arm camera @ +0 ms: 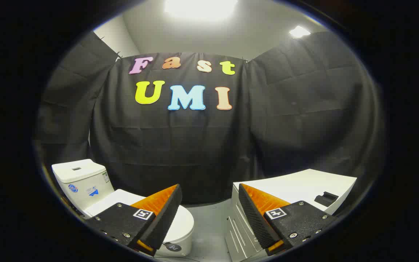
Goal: Open the toilet lid.
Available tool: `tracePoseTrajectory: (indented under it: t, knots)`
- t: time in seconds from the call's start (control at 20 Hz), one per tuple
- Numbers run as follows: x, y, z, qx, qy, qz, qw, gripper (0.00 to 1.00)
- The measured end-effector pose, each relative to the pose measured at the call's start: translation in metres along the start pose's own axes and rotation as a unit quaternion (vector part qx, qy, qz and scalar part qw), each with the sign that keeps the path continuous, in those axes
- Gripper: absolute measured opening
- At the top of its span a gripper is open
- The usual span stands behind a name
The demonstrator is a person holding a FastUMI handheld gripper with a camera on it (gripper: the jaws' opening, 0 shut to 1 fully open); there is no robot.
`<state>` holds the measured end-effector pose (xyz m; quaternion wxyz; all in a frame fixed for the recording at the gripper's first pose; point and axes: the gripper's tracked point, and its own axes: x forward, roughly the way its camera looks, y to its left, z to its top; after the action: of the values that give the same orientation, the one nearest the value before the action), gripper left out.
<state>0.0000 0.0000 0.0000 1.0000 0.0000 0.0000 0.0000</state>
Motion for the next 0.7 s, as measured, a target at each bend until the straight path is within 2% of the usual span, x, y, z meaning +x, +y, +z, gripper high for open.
tracePoseTrajectory:
  t: [0.7]
  knots:
    - [-0.0005, 0.0067, 0.0, -0.01, 0.001, 0.005, 1.0, 0.96]
